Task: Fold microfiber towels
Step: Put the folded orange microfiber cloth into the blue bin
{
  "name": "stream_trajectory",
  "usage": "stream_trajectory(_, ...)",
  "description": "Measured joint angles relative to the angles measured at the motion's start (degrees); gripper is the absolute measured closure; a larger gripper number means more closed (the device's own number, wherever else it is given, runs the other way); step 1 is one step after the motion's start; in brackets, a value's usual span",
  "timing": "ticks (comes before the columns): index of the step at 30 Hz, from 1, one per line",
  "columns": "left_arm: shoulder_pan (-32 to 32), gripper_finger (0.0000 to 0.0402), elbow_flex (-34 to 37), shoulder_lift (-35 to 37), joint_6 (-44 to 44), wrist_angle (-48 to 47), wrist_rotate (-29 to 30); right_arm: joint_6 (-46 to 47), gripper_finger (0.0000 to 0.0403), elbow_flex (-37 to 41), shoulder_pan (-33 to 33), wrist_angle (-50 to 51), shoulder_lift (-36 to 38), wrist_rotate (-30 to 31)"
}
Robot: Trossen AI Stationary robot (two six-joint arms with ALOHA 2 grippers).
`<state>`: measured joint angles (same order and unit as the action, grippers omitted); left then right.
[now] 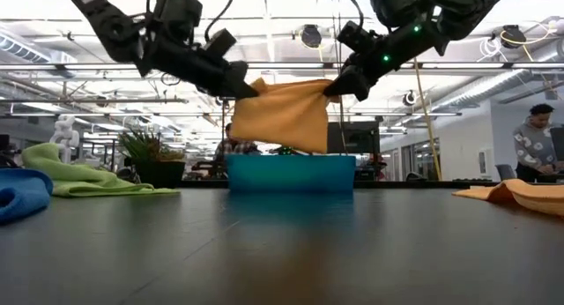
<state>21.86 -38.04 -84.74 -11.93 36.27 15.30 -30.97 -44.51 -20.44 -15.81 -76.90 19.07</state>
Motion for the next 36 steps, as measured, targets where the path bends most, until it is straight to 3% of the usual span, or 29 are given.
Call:
stream_trajectory(9, 3.34, 0.0400, -0.30, -6.19, 0.25, 8.33, -1.57, -0.73, 0.0403, 0.02, -5.49, -1.36, -0.67, -4.34)
stream_trajectory(19, 4.10, 0.0400, -1.16, -7.13, 2.39, 2.33, -1.17, 1.39, 0.0403, 0.02, -6.34, -2.28, -7.35, -6.04)
stream_trajectory(27, 4.41, 0.0400, -1.18, -7.09, 6.43, -1.77, -3.92, 4.45, 0.0403, 0.03, -5.70, 0.56, -7.40, -9.90)
stream_trajectory(36, 4.20, 0.0400, -1.29, -7.98, 8.01, -5.03, -3.69, 2.83, 0.0403, 0.04, -3.71, 0.79, -7.15, -8.55)
